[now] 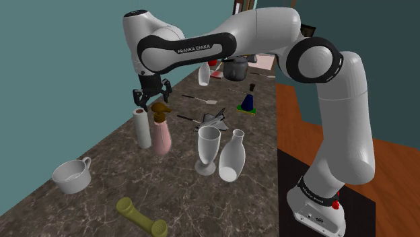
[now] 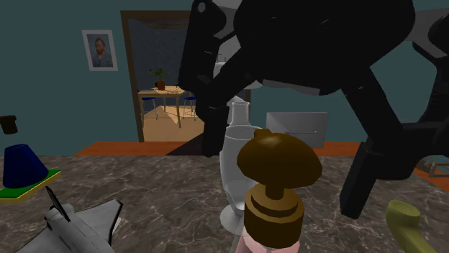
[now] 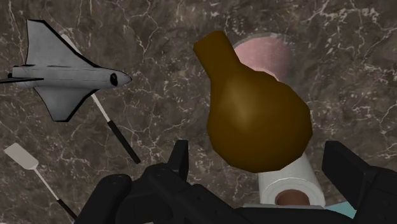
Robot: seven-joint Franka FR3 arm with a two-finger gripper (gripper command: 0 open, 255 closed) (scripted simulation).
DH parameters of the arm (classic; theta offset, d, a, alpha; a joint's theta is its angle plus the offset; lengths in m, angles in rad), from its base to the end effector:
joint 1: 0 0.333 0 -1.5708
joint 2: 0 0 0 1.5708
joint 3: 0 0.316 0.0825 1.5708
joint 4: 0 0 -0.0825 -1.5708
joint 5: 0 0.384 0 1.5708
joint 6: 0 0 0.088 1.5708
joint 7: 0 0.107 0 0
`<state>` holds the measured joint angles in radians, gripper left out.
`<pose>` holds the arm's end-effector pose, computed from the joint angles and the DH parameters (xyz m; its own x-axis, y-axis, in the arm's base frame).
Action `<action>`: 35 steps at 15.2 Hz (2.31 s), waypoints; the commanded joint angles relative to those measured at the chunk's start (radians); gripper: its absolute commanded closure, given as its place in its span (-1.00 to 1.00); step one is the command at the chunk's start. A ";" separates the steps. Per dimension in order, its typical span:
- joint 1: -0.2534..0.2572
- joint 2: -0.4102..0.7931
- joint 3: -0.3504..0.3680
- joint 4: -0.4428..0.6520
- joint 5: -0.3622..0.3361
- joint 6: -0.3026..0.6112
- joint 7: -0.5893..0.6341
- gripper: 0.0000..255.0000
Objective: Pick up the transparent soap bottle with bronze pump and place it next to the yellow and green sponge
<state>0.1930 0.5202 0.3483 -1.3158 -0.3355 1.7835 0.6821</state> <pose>0.6395 0.2922 0.4502 0.9918 -0.1011 0.0781 -0.1110 -0.9844 0.1363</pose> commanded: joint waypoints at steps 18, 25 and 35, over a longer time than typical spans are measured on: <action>0.000 -0.002 0.000 0.003 0.001 -0.004 -0.002 1.00; 0.012 0.000 0.002 0.101 0.005 -0.097 -0.020 1.00; 0.043 0.034 0.000 0.290 -0.002 -0.248 -0.047 1.00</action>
<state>0.2323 0.5491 0.3489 -1.0470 -0.3358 1.5506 0.6379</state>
